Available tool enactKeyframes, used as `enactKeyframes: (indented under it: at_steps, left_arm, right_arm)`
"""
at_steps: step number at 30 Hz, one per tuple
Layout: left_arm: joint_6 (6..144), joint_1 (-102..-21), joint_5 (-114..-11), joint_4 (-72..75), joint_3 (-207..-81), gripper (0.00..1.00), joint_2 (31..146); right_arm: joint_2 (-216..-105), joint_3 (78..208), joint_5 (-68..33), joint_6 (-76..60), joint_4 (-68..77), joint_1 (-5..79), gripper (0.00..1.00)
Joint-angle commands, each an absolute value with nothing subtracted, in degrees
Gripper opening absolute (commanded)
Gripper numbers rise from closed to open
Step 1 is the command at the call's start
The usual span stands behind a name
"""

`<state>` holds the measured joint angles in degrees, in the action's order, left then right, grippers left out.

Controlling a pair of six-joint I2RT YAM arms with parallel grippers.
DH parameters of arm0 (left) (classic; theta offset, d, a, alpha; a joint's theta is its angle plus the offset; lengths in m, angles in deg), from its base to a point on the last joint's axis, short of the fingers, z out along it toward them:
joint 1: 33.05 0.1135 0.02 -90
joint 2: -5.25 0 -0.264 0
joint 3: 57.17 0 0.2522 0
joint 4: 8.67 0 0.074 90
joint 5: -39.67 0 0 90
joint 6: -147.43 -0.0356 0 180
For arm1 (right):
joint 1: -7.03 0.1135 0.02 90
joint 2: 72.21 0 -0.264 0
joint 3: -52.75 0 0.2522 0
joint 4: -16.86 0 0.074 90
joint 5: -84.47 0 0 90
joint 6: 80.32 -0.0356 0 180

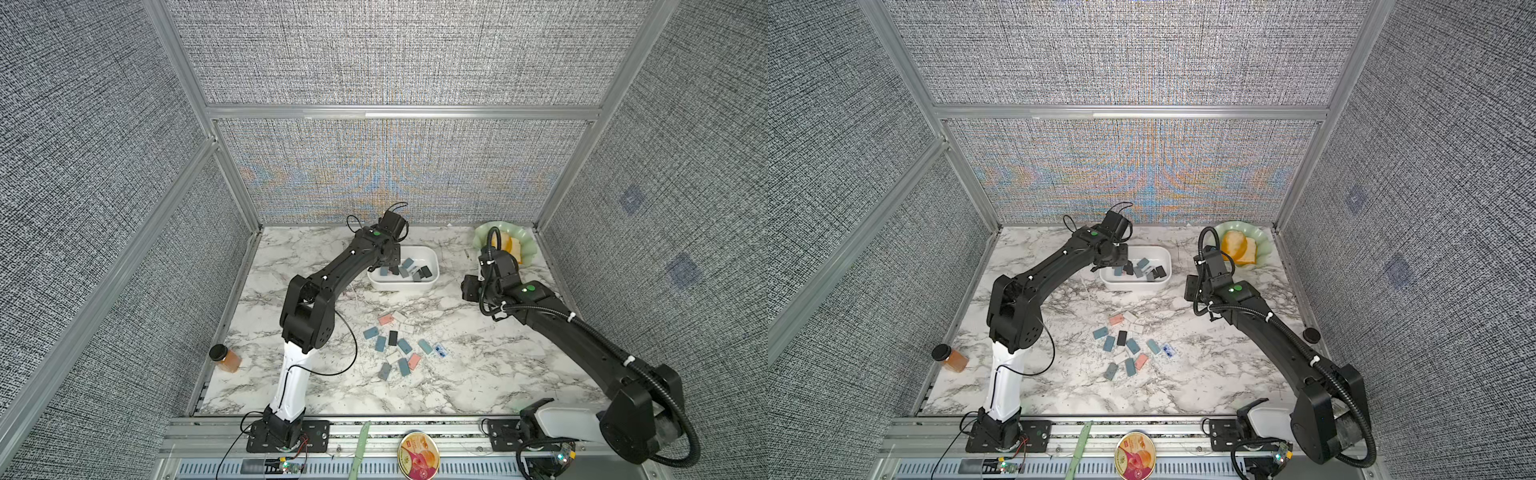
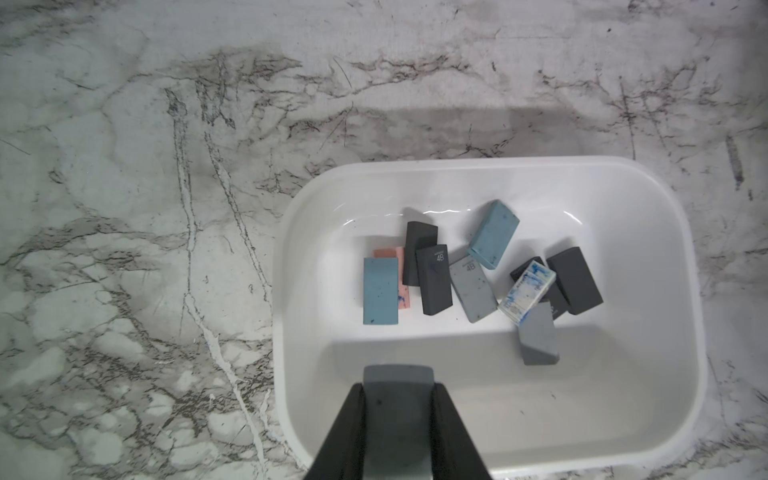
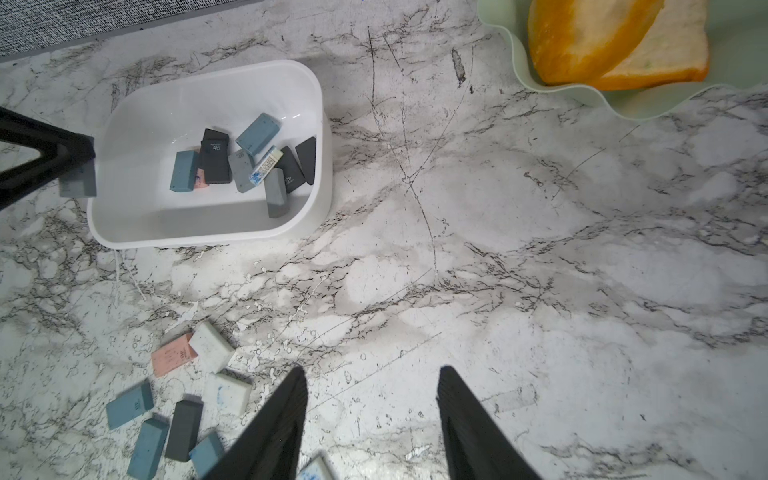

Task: Put the eraser in the storage box
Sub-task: Place the eraser in the storage box.

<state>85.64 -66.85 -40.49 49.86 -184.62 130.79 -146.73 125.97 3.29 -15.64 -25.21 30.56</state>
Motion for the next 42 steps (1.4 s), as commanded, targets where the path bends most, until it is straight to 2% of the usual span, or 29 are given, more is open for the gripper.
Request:
enactKeyframes:
  at_steps: [1,18,33,42]
  left_arm:
    - [83.98,-66.30,-42.42,50.05,-185.12,0.26,132.71]
    - [83.19,-64.14,-42.95,46.31,-186.19,0.29,140.01]
    - [83.36,-63.90,-43.39,46.21,-186.68,0.44,139.83]
    - [83.69,-63.94,-45.00,47.36,-188.00,0.46,135.08]
  right_arm:
    - [-146.26,125.84,4.05,-16.49,-26.62,30.37,0.54]
    - [-145.22,124.53,4.15,-17.41,-27.57,29.84,0.54]
    - [-144.57,124.38,3.53,-17.58,-27.92,29.86,0.55]
    - [-143.27,122.02,-1.22,-16.34,-29.32,30.35,0.55]
